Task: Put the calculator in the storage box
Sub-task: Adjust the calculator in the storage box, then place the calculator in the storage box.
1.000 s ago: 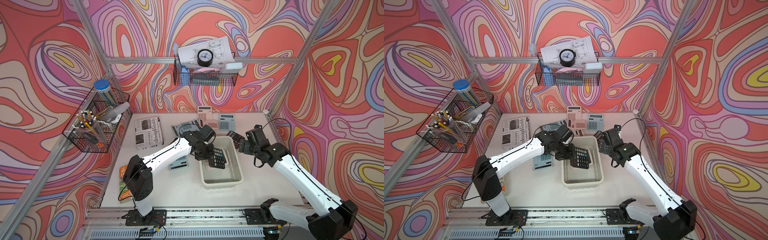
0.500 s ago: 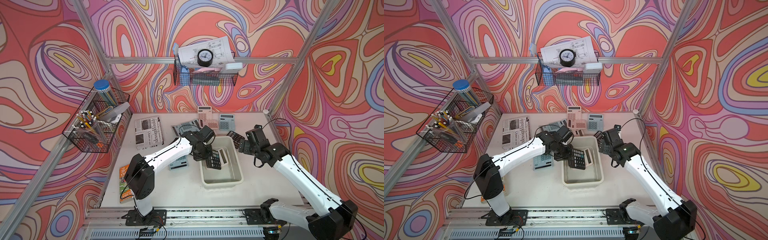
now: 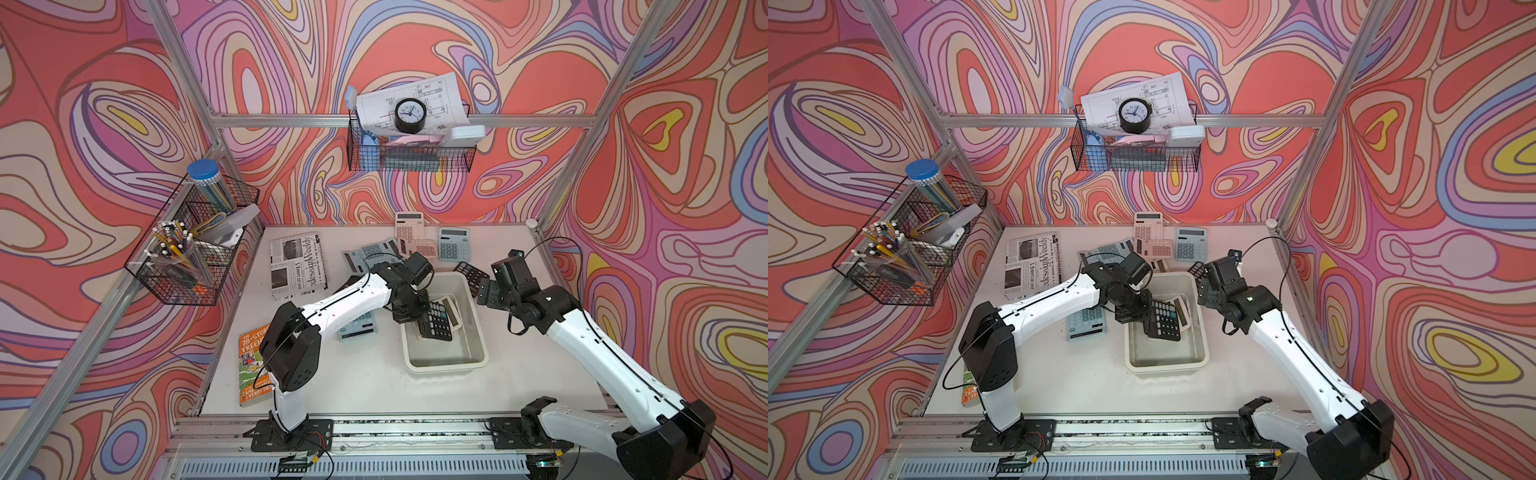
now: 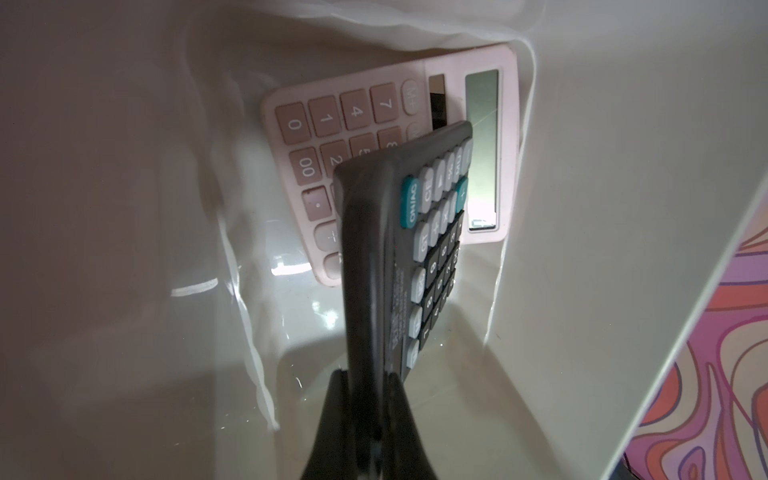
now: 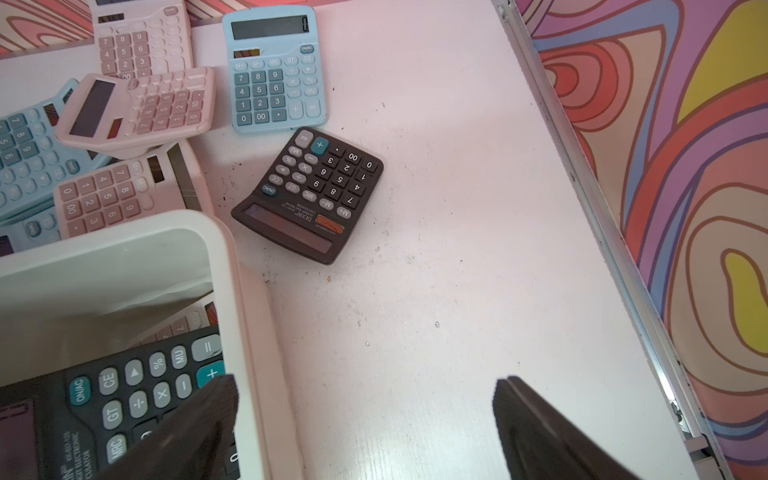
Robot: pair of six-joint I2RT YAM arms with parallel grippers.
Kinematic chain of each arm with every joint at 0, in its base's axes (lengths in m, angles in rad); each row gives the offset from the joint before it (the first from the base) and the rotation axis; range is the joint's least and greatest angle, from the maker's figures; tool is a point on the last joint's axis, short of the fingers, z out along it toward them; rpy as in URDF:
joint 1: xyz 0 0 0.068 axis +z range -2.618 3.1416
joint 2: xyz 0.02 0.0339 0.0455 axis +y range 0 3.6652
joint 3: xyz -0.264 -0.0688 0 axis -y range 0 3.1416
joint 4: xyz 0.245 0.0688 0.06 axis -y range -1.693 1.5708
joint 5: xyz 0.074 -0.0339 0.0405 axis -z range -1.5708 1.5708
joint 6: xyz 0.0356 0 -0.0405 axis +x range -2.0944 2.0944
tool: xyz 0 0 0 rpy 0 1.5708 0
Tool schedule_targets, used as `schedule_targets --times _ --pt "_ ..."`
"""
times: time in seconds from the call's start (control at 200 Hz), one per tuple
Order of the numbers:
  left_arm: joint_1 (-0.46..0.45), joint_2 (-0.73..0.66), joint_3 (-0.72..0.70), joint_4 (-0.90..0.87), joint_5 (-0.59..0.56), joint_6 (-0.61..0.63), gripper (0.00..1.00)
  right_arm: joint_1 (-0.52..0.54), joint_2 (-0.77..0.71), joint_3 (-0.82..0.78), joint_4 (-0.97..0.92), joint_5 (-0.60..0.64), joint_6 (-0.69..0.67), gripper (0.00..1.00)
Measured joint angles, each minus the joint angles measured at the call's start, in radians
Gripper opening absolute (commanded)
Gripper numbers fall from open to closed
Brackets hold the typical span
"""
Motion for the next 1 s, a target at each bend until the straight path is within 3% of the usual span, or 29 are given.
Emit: schedule_targets --times 0.536,0.706,1.002 --pt "0.013 -0.004 0.031 -0.065 -0.057 0.026 0.00 0.000 0.000 0.000 0.000 -0.019 -0.004 0.98" --pt "0.019 -0.003 0.083 -0.102 -0.088 0.046 0.20 0.000 0.000 0.000 0.000 -0.028 -0.007 0.98" --pt "0.021 0.007 0.164 -0.140 -0.108 0.068 0.26 0.000 0.000 0.000 0.001 -0.081 -0.027 0.98"
